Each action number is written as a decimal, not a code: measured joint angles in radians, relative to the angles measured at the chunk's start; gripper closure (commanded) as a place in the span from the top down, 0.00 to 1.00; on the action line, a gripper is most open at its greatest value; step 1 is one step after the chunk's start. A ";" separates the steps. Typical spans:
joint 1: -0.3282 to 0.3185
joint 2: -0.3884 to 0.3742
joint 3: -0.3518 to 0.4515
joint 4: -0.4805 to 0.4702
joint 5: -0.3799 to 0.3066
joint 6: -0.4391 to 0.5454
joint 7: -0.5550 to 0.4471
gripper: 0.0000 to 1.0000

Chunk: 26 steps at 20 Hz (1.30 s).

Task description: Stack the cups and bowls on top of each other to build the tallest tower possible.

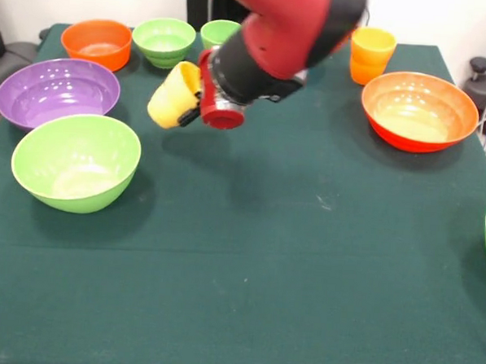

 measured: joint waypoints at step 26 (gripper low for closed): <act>0.137 0.535 -0.707 -0.239 -0.428 0.107 0.207 1.00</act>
